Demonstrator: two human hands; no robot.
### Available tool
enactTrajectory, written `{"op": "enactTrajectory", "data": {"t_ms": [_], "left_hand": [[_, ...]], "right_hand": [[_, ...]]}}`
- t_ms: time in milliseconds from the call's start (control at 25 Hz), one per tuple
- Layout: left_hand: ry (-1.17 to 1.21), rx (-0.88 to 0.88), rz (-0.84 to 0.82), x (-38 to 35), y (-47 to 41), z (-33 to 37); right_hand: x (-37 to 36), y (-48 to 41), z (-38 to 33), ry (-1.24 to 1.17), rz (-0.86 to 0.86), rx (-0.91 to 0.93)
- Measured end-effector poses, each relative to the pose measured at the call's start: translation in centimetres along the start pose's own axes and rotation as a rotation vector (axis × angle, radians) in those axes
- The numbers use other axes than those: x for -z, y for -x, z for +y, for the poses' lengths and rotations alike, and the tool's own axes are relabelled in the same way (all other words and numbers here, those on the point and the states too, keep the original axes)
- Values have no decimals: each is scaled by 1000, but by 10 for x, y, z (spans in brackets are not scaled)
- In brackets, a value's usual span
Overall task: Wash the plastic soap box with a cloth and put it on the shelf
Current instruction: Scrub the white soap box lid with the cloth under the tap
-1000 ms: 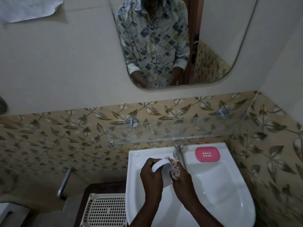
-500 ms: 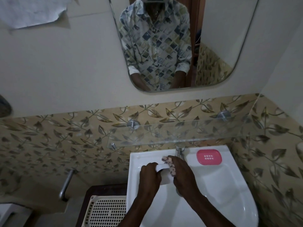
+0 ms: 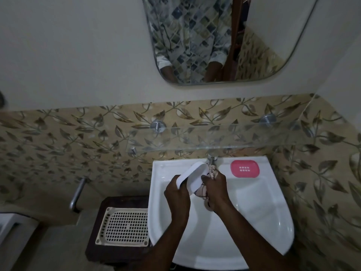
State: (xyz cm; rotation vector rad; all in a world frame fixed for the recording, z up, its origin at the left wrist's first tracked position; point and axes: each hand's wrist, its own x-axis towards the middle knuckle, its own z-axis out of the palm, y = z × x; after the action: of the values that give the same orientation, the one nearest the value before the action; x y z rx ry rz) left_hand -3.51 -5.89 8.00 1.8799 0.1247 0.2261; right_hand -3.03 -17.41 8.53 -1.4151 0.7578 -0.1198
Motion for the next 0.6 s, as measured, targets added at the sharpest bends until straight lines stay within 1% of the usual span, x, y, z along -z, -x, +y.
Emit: {"op": "enactTrajectory", "data": {"t_ms": [80,160,200,240,280,360,440,480,560,600], "left_hand": [[-62,-42,-75,1,-1,4],[-190,-141,-171,-1,-8,13],[-212,-212,-210,-3,-11,20],[-177,-261,-220,-4,-12,27],[-109,-272,-184,-6,-15,32],[-1,-198,-30,-7,-20,32],[40,-54,126,-8,-28,25],[81,46,170,-10,-32,21],[227,237,170,-16,-34,17],[317,322,147,-20,-34,15]], "right_hand": [[7,0,-13,265,72,210],[13,3,-24,481,68,469],[9,8,-28,532,40,530],[4,13,-30,551,22,549],[0,18,-29,548,18,539],[-7,29,-20,526,50,470],[-13,37,-5,438,89,335],[-16,39,1,351,125,248],[-19,35,6,140,206,52],[-20,30,4,38,211,-43]]}}
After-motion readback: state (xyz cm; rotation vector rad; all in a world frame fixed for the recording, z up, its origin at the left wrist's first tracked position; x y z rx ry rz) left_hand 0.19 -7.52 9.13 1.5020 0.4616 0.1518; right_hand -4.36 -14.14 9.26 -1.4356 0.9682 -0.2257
